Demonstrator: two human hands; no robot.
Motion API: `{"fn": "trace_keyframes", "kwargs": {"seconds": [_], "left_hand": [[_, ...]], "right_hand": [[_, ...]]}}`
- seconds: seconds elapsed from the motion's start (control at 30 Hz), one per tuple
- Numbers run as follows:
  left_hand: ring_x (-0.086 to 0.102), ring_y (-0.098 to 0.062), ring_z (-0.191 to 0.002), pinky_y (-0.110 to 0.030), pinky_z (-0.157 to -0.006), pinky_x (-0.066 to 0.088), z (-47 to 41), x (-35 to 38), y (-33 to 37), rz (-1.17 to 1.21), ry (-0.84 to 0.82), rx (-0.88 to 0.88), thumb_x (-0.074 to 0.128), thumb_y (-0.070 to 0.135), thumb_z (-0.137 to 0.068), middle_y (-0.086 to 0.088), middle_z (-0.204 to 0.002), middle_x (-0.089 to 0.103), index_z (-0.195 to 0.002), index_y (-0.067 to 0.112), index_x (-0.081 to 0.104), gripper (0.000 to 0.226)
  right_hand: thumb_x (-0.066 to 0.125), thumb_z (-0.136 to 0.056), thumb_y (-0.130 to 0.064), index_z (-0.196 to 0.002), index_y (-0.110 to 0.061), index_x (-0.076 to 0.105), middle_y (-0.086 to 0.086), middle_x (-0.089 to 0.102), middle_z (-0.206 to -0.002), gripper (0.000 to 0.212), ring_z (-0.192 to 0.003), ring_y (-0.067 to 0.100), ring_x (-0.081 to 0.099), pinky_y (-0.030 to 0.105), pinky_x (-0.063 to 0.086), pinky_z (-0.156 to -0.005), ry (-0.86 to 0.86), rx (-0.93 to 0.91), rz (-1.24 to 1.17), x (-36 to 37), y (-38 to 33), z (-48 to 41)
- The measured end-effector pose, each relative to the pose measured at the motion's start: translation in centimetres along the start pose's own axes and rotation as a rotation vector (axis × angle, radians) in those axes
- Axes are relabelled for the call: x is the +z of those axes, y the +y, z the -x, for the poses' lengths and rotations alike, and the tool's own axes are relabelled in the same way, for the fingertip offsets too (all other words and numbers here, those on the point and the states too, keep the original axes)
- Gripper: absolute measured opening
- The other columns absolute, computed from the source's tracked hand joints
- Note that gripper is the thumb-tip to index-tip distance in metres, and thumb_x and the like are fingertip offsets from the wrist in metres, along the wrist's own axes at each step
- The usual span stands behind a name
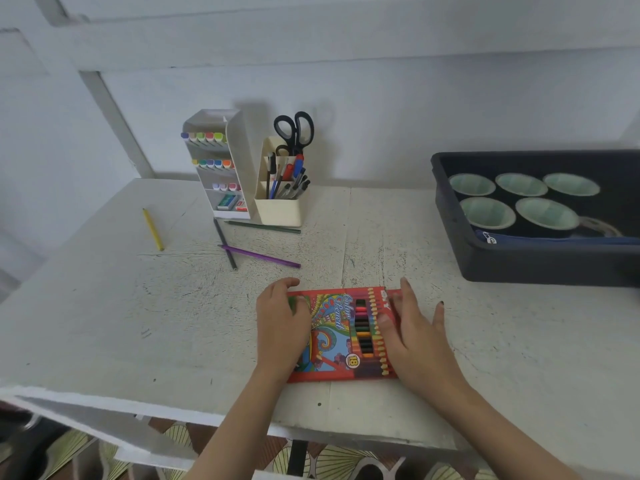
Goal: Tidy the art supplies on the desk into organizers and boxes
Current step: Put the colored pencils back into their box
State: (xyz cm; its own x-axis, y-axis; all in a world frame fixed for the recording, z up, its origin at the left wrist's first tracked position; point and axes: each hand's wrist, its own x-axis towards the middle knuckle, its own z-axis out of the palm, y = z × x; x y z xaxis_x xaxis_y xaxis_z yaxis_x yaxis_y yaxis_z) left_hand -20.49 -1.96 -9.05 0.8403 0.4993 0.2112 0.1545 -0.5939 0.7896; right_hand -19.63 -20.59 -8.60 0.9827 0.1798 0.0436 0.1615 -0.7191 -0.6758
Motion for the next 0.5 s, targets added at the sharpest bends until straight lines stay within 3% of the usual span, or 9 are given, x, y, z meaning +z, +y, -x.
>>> {"fn": "trace_keyframes", "kwargs": {"seconds": [0.07,0.13,0.23,0.33,0.4,0.5], "left_hand": [[0.041,-0.012,-0.113,-0.018,-0.088,0.027,0.0,0.0,0.0,0.008,0.005,0.003,0.050,0.007,-0.089,0.003,-0.116,0.052,-0.118,0.013,0.056,0.030],[0.040,-0.010,-0.110,-0.018,-0.087,0.028,0.0,0.0,-0.1,0.013,0.007,0.007,0.050,0.007,-0.089,0.005,-0.113,0.051,-0.117,0.014,0.056,0.030],[0.047,-0.011,-0.104,-0.020,-0.082,0.033,-0.3,-0.2,-0.2,0.082,0.011,-0.037,0.050,0.007,-0.089,0.004,-0.111,0.054,-0.116,0.014,0.057,0.028],[0.053,-0.013,-0.099,-0.024,-0.081,0.037,-1.7,-1.2,-0.4,0.116,0.078,-0.070,0.050,0.008,-0.090,-0.001,-0.110,0.061,-0.113,0.014,0.060,0.025],[0.053,-0.016,-0.105,-0.023,-0.089,0.033,-3.0,-2.0,-0.7,0.012,0.108,0.017,0.050,0.005,-0.089,-0.003,-0.113,0.062,-0.113,0.011,0.063,0.028],[0.054,-0.021,-0.114,-0.025,-0.096,0.034,-5.3,-2.9,-1.2,-0.152,0.022,0.165,0.050,0.001,-0.089,-0.005,-0.118,0.064,-0.115,0.009,0.065,0.032]], "right_hand": [[0.030,-0.096,-0.050,-0.149,-0.030,-0.005,-0.030,0.030,-0.120,0.067,-0.119,-0.003,0.005,0.034,-0.020,-0.105,-0.024,-0.019,-0.044,0.3,-0.1,0.2],[0.029,-0.096,-0.050,-0.149,-0.031,-0.005,-0.032,0.029,-0.117,0.066,-0.124,0.001,0.006,0.035,-0.018,-0.108,-0.044,-0.004,-0.096,0.4,0.1,0.2],[0.020,-0.089,-0.058,-0.150,-0.028,-0.001,-0.025,0.041,-0.132,0.071,-0.142,0.021,0.009,0.034,-0.018,-0.106,-0.042,0.014,-0.121,-0.2,0.4,-0.1],[0.018,-0.084,-0.062,-0.150,-0.028,0.002,-0.009,0.040,-0.145,0.075,-0.137,0.011,0.017,0.033,-0.021,-0.106,0.002,-0.003,-0.096,-0.8,0.2,-0.4],[0.014,-0.081,-0.064,-0.150,-0.027,0.005,-0.005,0.039,-0.147,0.078,-0.138,0.011,0.027,0.035,-0.019,-0.112,0.005,-0.034,-0.087,-1.0,0.1,-0.5],[0.014,-0.081,-0.063,-0.149,-0.026,0.009,-0.003,0.038,-0.148,0.078,-0.138,0.014,0.032,0.037,-0.016,-0.115,0.019,-0.050,-0.053,-1.0,-0.1,-0.5]]}}
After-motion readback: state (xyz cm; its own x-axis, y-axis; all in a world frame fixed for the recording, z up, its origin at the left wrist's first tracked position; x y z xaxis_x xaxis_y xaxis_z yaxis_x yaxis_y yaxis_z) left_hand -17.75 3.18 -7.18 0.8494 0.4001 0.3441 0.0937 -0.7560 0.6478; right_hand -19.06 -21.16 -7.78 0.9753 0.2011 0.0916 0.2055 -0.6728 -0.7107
